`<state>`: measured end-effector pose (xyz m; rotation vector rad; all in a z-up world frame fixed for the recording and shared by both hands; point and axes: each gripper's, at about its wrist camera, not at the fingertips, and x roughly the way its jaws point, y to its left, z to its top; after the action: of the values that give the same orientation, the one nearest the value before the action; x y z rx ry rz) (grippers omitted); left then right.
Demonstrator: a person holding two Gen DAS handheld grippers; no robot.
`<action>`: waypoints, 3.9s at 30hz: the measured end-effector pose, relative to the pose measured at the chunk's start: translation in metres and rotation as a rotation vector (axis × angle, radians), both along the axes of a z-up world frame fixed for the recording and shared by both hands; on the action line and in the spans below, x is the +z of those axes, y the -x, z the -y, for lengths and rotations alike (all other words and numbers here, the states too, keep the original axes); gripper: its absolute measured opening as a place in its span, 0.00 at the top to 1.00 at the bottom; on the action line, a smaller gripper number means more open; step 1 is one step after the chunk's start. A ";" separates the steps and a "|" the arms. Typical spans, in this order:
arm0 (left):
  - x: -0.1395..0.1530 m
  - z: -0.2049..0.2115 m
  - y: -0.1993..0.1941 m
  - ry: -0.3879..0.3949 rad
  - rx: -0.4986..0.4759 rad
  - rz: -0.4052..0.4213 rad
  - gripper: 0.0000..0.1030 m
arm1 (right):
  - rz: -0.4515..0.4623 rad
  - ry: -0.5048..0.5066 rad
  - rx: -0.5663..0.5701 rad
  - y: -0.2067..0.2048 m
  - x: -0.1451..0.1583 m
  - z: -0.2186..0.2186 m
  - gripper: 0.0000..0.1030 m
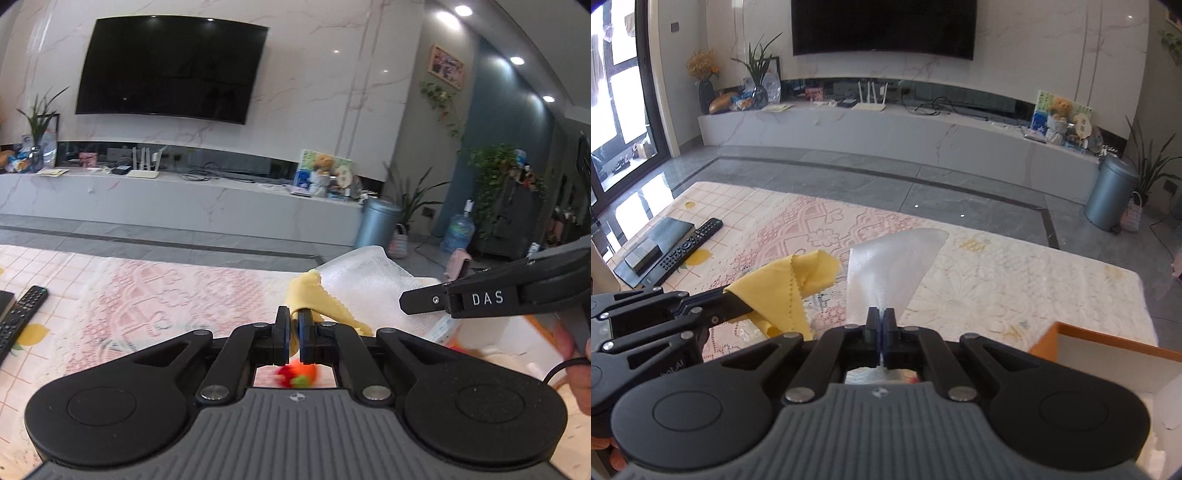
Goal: Organize soft objects
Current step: 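Carry yellow cloth and plastic bag into the orange box and open both grippers, then move both tools back over the snack packet and crochet scrunchie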
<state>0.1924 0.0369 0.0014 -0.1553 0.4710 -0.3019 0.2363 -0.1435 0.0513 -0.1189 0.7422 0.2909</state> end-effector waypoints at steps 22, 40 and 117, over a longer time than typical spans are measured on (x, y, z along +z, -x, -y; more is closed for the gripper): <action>0.040 0.187 -0.021 -0.010 -0.357 -0.100 0.95 | 0.064 -0.007 -0.256 0.075 0.033 0.231 1.00; -0.073 0.281 -0.071 -0.082 -0.454 -0.431 0.96 | -0.206 -0.017 -0.234 0.029 -0.073 0.294 1.00; -0.074 -0.018 0.079 -0.053 -0.011 -0.243 0.67 | 0.056 -0.074 -0.051 0.140 -0.112 -0.019 0.66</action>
<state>0.1129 0.0551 -0.0729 -0.1384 0.7199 -0.2819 0.0963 -0.1249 -0.0609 -0.0383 0.6769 0.2646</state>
